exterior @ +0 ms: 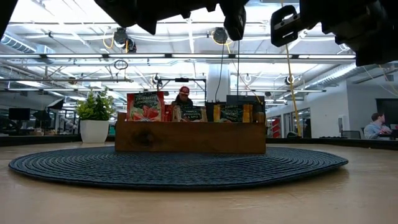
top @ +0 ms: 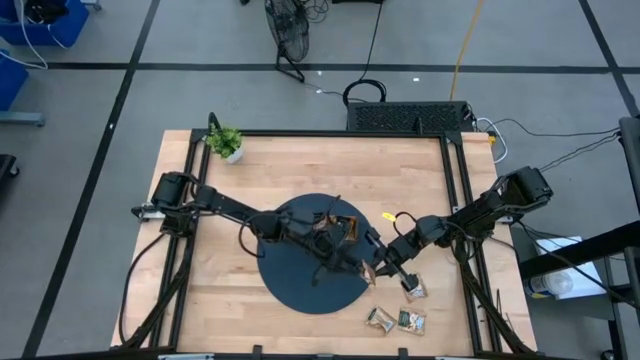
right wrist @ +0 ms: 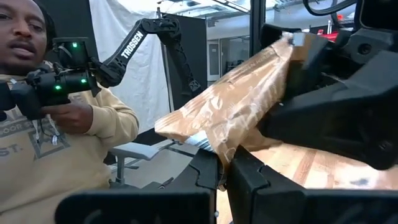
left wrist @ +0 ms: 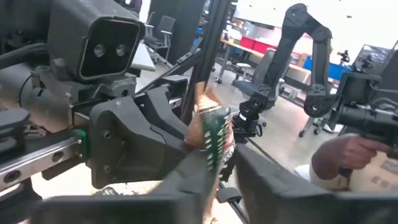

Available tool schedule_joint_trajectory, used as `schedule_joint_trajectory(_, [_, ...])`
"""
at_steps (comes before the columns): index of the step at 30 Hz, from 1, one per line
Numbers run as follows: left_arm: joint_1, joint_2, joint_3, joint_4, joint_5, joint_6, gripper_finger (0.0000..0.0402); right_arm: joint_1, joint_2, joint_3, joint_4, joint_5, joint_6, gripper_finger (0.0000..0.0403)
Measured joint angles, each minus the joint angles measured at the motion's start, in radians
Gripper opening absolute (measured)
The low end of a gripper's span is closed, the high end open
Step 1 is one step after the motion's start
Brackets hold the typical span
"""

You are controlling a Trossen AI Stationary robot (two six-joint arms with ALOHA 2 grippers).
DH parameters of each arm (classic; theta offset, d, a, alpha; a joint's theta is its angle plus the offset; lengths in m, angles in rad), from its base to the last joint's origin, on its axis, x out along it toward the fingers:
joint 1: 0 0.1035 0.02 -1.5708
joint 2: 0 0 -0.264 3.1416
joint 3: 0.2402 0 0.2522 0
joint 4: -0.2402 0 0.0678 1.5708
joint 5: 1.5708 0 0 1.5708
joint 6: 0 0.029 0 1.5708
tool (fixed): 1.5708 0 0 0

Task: Pick & Place Tea
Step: Put the brown tea bag into the middle section of the wooden organizer

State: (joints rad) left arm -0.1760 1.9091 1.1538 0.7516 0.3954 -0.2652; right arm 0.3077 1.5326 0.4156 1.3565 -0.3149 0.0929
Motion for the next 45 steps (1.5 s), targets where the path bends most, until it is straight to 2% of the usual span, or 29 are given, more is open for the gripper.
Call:
schedule_joint_trajectory(2, [0.002,0.0,0.0,-0.001,0.014,0.015,0.0028,0.0,0.0,0.0,0.001,0.0,0.0,0.0004])
schedule_joint_trajectory(3, [0.004,0.0,0.0,-0.002,0.015,0.02,0.0015,0.0,0.0,0.0,0.0,0.0,0.001,0.0004])
schedule_joint_trajectory(7, [0.012,-0.006,0.0,-0.048,0.033,0.047,0.0006,0.001,0.0,0.0,-0.008,0.0,0.03,0.0006])
schedule_joint_trajectory(11, [0.022,-0.084,0.0,-0.268,0.032,0.121,0.0004,-0.001,0.001,0.0,-0.014,0.025,0.093,0.0023])
schedule_joint_trajectory(13, [0.016,-0.15,0.0,-0.428,-0.01,0.187,0.0004,-0.002,0.001,0.0,-0.015,0.028,0.119,0.0035])
schedule_joint_trajectory(15, [-0.004,-0.222,-0.001,-0.607,-0.11,0.271,0.0003,0.002,-0.001,0.0,-0.035,0.007,0.138,0.0043])
schedule_joint_trajectory(18, [-0.045,-0.311,-0.002,-0.844,-0.376,0.374,0.0003,0.002,-0.001,0.0,-0.068,0.015,0.156,0.005])
schedule_joint_trajectory(21, [-0.077,-0.37,0.0,-1.006,-0.63,0.369,0.0002,0.001,-0.001,-0.001,-0.075,0.03,0.156,0.005])
schedule_joint_trajectory(23, [-0.083,-0.377,0.0,-1.064,-0.714,0.356,0.0002,0.003,-0.001,-0.001,-0.075,0.024,0.152,0.0048])
schedule_joint_trajectory(27, [-0.06,-0.366,0.03,-1.178,-0.742,0.353,0.0001,-0.001,-0.001,-0.001,-0.083,0.038,0.147,0.0042])
schedule_joint_trajectory(33, [0.009,-0.229,0.279,-1.498,-0.723,0.255,0.0001,-0.001,0.0,-0.001,-0.082,0.083,0.148,0.0038])
schedule_joint_trajectory(36, [0.021,-0.135,0.387,-1.604,-0.656,0.227,0.0001,0.0,0.0,-0.001,-0.081,0.081,0.149,0.0038])
schedule_joint_trajectory(41, [0.016,-0.002,0.462,-1.688,-0.629,0.172,0.0001,-0.001,0.0,-0.001,-0.083,0.082,0.149,0.0038])
schedule_joint_trajectory(45, [0.021,0.042,0.472,-1.701,-0.676,0.131,0.0001,0.0,0.0,-0.001,-0.089,0.08,0.149,0.0038])
